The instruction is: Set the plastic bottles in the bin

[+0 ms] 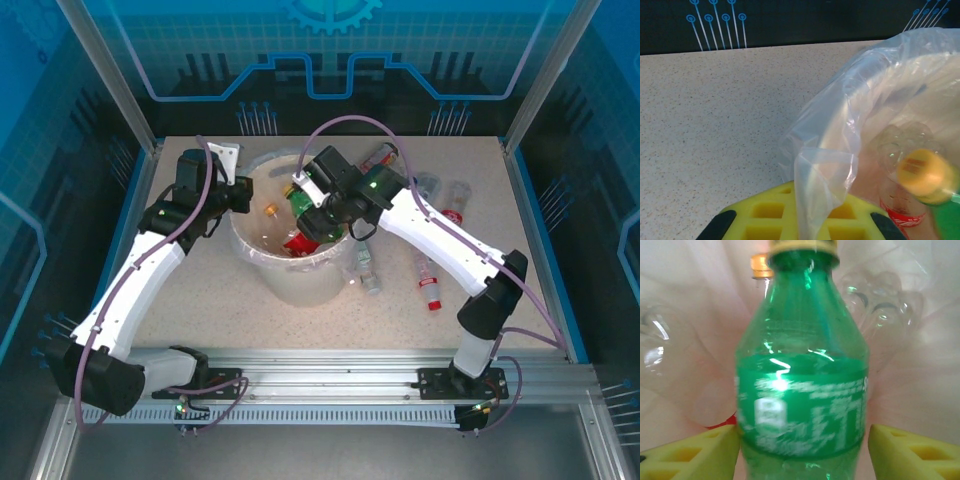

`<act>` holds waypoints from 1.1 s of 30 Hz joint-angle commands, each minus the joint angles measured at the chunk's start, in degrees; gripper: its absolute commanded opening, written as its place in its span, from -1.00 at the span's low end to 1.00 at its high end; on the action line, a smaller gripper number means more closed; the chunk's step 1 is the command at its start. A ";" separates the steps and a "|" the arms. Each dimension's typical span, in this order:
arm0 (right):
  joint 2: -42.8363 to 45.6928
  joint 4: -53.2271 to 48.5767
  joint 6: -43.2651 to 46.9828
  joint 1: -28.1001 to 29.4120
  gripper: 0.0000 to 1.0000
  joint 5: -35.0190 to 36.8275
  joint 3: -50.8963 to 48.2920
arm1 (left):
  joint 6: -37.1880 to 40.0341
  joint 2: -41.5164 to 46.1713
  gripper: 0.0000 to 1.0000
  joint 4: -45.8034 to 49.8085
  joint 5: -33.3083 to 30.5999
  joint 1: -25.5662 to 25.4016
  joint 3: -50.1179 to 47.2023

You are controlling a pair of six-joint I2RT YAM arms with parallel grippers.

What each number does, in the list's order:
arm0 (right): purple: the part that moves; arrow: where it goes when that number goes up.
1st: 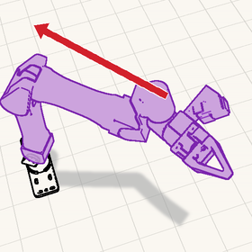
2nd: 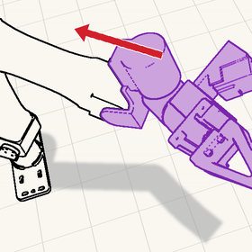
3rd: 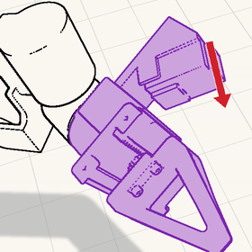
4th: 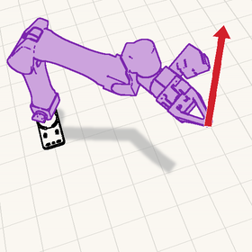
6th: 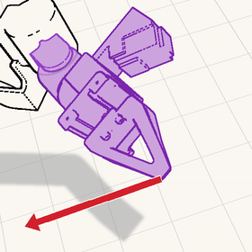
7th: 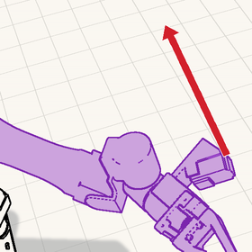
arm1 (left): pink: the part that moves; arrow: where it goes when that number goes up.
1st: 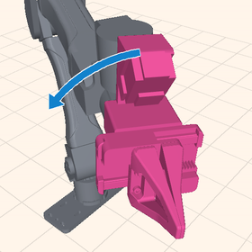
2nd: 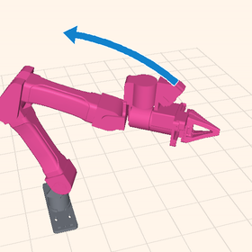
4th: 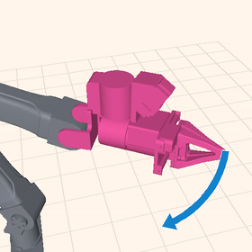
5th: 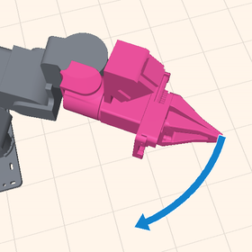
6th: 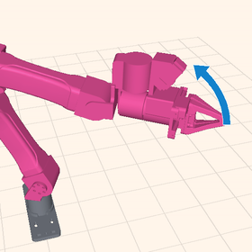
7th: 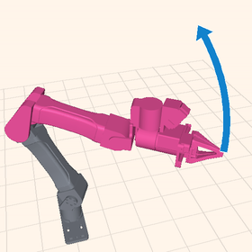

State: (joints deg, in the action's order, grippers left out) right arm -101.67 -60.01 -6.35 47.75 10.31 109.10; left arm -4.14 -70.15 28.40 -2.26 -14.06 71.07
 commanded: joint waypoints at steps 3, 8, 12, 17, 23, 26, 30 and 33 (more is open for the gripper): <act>-2.89 -2.66 0.87 0.46 0.60 1.65 -0.13 | -0.96 -1.04 -1.00 1.94 0.61 0.27 -1.64; -3.10 -1.83 1.16 0.51 0.70 1.84 0.24 | -0.89 -1.04 -1.00 1.92 0.71 0.27 -1.63; -2.19 -0.54 1.81 0.49 0.83 0.24 0.32 | -0.91 -1.04 -1.00 1.93 0.74 0.27 -1.63; 1.35 3.24 2.70 0.50 0.96 -5.21 0.26 | -1.00 -0.90 -1.00 1.88 0.80 0.27 -1.66; 7.07 8.55 3.15 0.46 0.99 -10.97 0.53 | -0.98 -0.87 -1.00 1.83 0.82 0.27 -1.69; 9.94 11.13 2.21 0.28 0.99 -10.25 -0.13 | -0.96 -0.87 -1.00 1.85 0.80 0.27 -1.67; 16.11 17.63 -1.47 -1.59 0.96 -7.98 -5.68 | -0.98 -0.78 -1.00 1.82 0.68 0.27 -1.74; 21.16 20.32 -5.98 -5.96 0.90 -7.45 -10.26 | -0.98 -0.69 -1.00 1.83 0.69 0.27 -1.73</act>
State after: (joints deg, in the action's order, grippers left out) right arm -83.96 -44.27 -7.53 45.52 1.63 101.80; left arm -4.12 -70.17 28.38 -2.31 -14.00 71.07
